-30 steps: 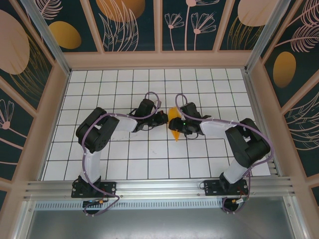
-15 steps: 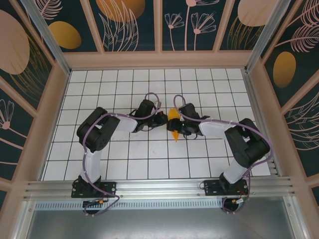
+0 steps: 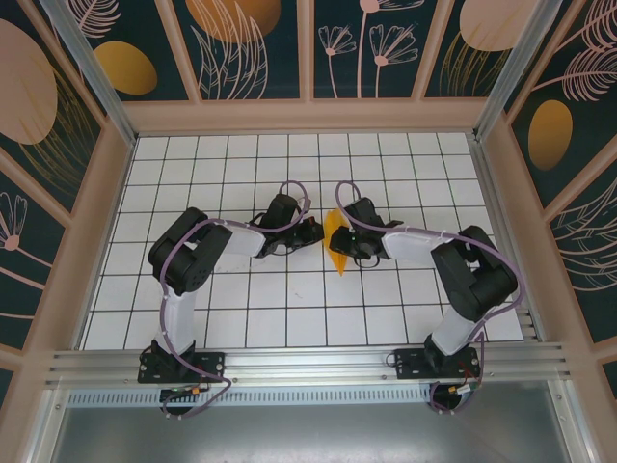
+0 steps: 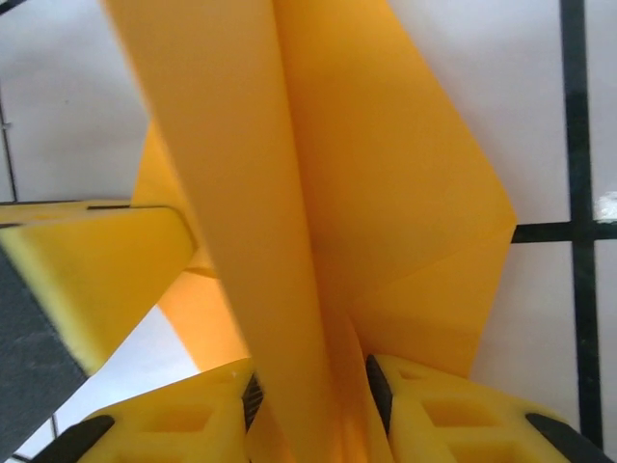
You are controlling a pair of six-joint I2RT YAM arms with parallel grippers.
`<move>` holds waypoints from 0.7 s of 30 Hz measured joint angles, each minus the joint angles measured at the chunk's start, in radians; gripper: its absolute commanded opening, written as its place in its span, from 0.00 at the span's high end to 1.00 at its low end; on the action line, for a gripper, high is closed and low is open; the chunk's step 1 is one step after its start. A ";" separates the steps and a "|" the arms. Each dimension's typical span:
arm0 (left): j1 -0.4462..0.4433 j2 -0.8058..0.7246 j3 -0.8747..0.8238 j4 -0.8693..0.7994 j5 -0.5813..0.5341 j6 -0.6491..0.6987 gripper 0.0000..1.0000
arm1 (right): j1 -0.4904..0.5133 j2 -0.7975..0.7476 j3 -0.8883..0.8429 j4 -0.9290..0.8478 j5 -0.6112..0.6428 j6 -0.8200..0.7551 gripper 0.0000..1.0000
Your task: Fold a paper plane with a square sheet of paper (pick it up from the middle)
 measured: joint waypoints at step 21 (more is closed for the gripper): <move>0.033 -0.053 -0.003 -0.043 -0.020 -0.026 0.65 | 0.016 0.061 0.088 -0.083 0.060 0.005 0.98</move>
